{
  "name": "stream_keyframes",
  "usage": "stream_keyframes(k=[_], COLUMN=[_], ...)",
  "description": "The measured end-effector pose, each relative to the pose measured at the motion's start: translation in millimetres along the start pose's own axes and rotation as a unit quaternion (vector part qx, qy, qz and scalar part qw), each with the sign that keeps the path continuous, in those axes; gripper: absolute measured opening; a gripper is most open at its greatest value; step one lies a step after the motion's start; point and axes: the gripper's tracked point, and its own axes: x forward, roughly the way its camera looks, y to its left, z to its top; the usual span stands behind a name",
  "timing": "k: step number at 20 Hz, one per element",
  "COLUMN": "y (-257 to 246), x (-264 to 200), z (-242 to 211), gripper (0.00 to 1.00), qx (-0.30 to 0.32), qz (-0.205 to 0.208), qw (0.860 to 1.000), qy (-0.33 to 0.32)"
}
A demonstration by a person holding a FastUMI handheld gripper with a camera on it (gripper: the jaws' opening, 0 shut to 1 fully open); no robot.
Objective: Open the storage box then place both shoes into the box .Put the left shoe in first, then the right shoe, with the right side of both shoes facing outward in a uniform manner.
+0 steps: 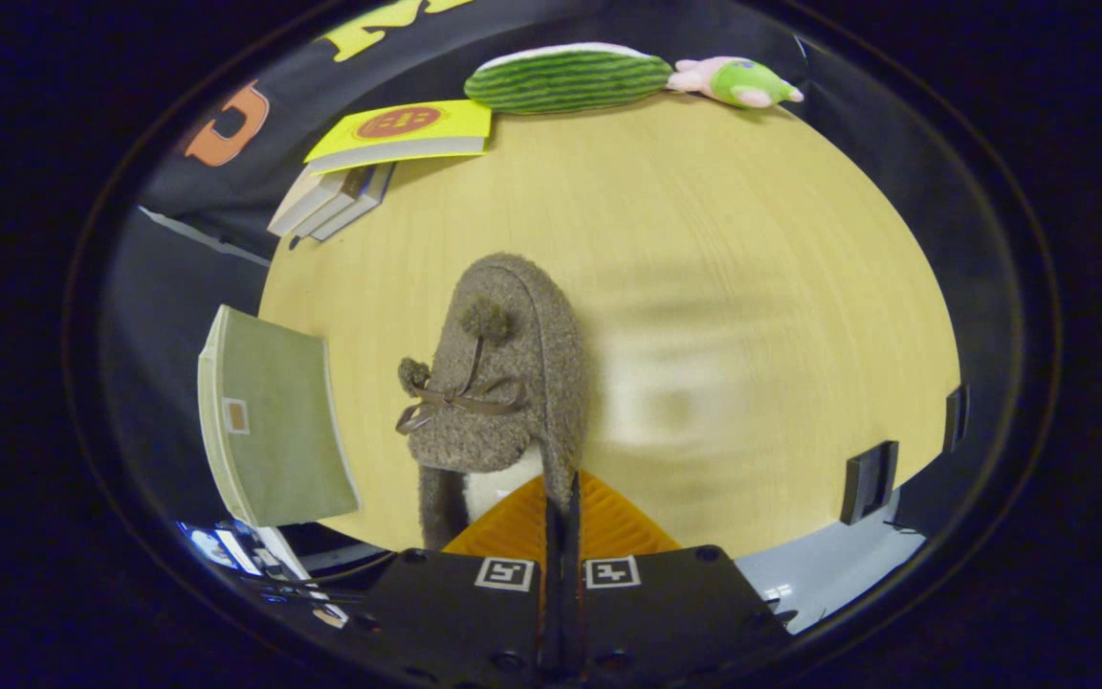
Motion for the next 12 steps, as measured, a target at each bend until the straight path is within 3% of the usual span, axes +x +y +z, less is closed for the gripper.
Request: stream_keyframes(k=[9, 12], y=[148.7, 193.7], x=[-64.3, -76.3], z=[-16.4, -13.2], gripper=[0.06, 0.06], qx=[-0.078, -0.1], qz=[0.072, 0.076], qw=[0.994, 0.99], qy=[-0.04, -0.061])
